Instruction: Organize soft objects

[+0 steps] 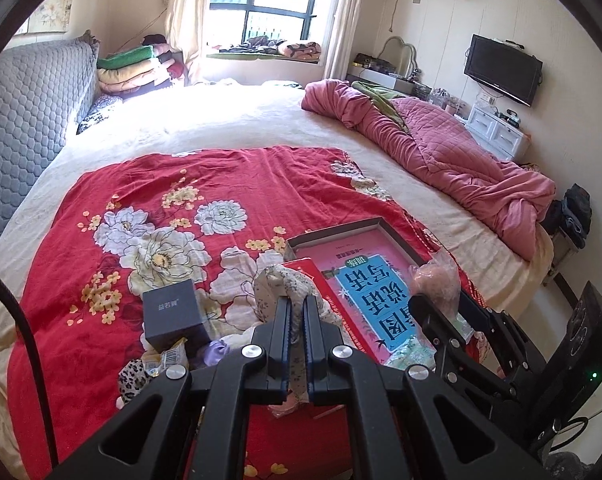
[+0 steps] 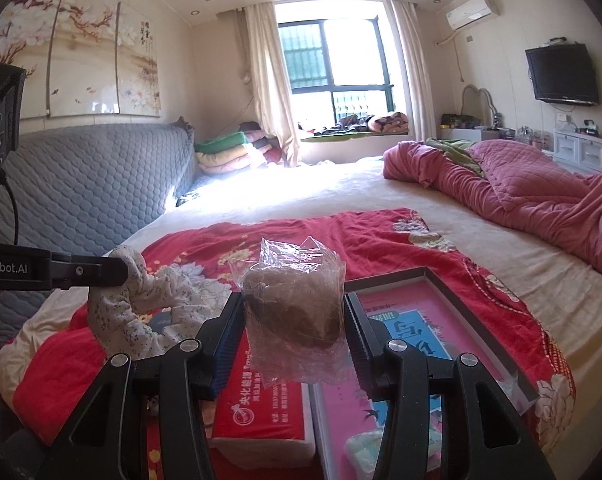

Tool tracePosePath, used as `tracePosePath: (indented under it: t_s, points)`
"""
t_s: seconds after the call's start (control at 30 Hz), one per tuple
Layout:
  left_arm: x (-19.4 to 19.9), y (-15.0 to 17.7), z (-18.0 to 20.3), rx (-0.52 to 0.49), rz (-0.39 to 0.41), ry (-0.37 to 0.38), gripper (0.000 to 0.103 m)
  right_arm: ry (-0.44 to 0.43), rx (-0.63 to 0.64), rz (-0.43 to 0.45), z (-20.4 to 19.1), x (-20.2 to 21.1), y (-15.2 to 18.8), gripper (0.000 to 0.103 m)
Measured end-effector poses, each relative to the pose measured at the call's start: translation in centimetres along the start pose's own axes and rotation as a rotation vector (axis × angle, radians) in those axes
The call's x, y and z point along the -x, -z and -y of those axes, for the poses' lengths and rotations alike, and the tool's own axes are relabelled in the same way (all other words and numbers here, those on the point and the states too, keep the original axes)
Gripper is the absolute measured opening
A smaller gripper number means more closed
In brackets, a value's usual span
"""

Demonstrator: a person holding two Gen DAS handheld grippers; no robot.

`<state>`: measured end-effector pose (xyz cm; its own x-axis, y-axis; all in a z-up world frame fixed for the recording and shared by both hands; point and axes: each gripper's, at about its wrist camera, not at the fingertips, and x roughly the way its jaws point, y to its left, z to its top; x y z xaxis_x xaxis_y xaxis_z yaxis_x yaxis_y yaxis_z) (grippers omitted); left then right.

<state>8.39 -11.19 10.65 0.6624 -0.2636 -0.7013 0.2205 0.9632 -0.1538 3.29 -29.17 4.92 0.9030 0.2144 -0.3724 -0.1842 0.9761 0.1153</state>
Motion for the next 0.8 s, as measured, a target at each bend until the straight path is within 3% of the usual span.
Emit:
tracePosePath:
  t_s: [0.8]
  points:
    - [-4.2,-1.3,7.7,-0.121,-0.028,0.071,0.006,0.151,-0.145,0.018,8.3,1.0,-0.2,0.051]
